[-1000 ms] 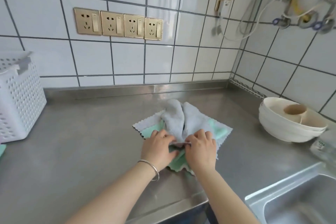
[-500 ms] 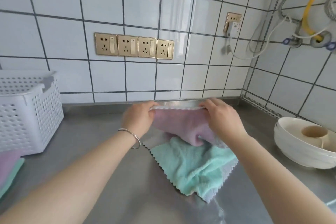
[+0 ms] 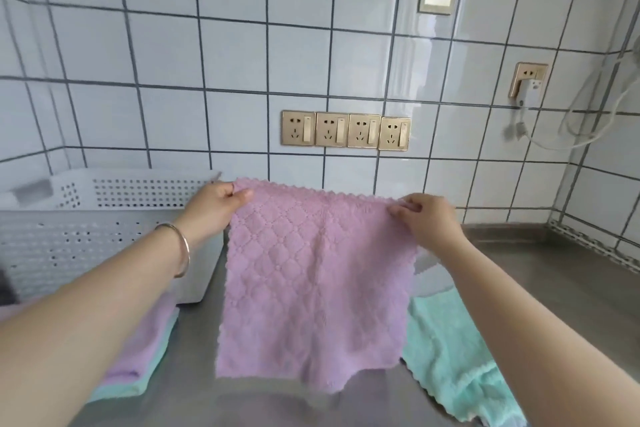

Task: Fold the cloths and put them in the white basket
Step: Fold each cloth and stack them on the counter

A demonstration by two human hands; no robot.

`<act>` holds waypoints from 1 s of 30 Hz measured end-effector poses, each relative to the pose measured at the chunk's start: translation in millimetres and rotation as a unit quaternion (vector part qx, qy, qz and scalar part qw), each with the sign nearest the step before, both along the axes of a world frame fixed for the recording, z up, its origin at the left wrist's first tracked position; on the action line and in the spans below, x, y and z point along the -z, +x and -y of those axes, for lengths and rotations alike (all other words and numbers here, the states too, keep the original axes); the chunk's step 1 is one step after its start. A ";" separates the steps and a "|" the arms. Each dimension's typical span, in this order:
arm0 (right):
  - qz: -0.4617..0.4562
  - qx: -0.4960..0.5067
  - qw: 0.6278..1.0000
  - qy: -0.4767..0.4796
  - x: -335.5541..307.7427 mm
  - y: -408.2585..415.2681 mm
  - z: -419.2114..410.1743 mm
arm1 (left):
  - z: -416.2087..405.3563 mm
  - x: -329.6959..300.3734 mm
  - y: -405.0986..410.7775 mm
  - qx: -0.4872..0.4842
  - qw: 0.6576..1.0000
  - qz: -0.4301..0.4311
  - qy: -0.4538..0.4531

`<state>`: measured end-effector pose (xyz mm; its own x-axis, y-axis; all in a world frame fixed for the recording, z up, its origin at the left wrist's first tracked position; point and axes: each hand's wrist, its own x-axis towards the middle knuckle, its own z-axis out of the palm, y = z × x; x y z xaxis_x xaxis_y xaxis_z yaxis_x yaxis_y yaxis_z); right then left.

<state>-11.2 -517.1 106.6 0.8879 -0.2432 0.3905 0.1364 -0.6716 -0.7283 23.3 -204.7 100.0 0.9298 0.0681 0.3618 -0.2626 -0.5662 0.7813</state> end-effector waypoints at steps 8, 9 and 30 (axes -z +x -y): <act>0.136 -0.047 0.983 0.112 -19.2 -11.8 -41.7 | -39.5 -27.9 -26.7 -0.029 0.994 0.087 -0.059; 0.140 -0.059 0.982 0.113 -17.2 -22.9 -41.1 | -41.1 -22.9 -40.5 -0.026 0.994 0.102 -0.042; -0.271 -0.229 0.927 -0.119 166.3 -162.5 -4.1 | -80.8 171.3 -195.1 0.162 0.930 -0.182 0.274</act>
